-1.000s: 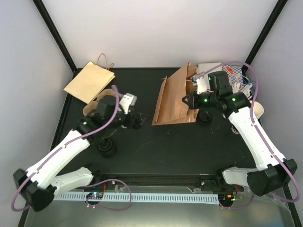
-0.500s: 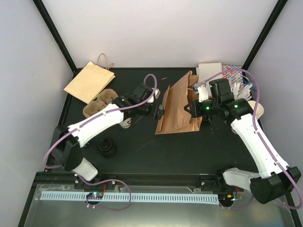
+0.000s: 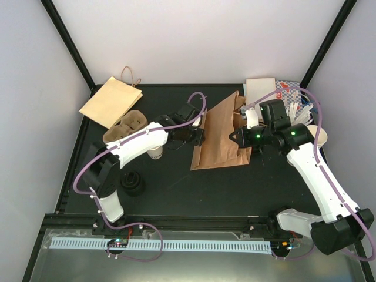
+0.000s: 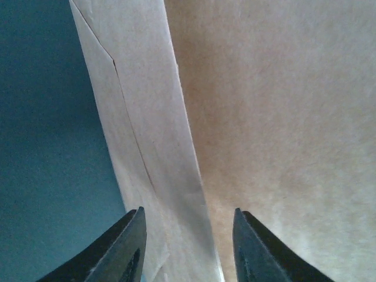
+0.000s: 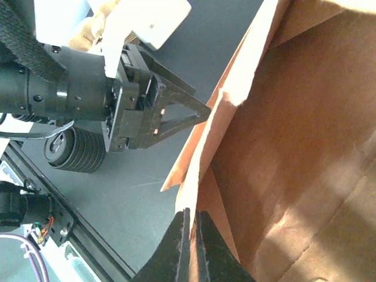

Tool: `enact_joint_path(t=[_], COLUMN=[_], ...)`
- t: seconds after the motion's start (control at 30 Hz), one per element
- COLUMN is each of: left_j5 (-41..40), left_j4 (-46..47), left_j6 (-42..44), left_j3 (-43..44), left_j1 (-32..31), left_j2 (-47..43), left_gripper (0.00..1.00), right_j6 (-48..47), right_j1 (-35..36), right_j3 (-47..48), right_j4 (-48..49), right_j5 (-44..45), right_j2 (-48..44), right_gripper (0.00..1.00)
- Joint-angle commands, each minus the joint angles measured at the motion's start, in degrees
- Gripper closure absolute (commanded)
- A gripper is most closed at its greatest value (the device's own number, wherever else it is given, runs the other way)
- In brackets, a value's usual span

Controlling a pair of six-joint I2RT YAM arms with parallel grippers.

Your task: Pack the takeout coffee

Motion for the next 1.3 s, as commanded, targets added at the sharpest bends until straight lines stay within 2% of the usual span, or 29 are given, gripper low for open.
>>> enact_joint_path(t=[0.0,0.1,0.27,0.43,0.57,0.7,0.9,1.27], left_j5=[0.1,-0.3,-0.4,-1.2,2.2,8.3,27.6,34.0], left_j4=[-1.2,-1.6,-1.9,-2.5,-1.0,3.9,14.4,15.6], left_j6=[-0.7,-0.8,-0.8,-0.8,-1.0,-1.5,-2.6,-2.0], left_j3=[2.6,2.7,2.6,2.2,-0.6,-7.5,-19.1,-24.9], left_j1=[-0.4,-0.2,0.1,0.7,3.1,7.1,15.3,21.2], left_j2=[1.4,1.9,2.3,1.3,-1.6,-7.9,-16.0,-22.4], left_gripper=[0.65,0.78,0.81,0.98,0.99,0.99,0.98,0.98], right_j6=[-0.8,-0.9,-1.1,-0.9,-0.4,1.1,2.0,2.5], right_j1=[0.3,0.3,0.3,0.3,0.3,0.3,0.2,0.2], right_j3=[-0.3,-0.2,-0.1,0.2,1.0,1.4,3.1,12.5], right_j4=[0.1,-0.2,-0.9,-1.6,-2.7,-2.6,-4.7,-10.0], right_j5=[0.4,0.8,1.4,2.8,4.3,4.3,4.3,3.0], right_j2=[-1.6,-1.8,-2.2,-2.7,-3.8,-7.3,-9.0,-10.4], right_gripper=[0.98,0.97,0.97,0.97,0.98,0.98,0.99,0.99])
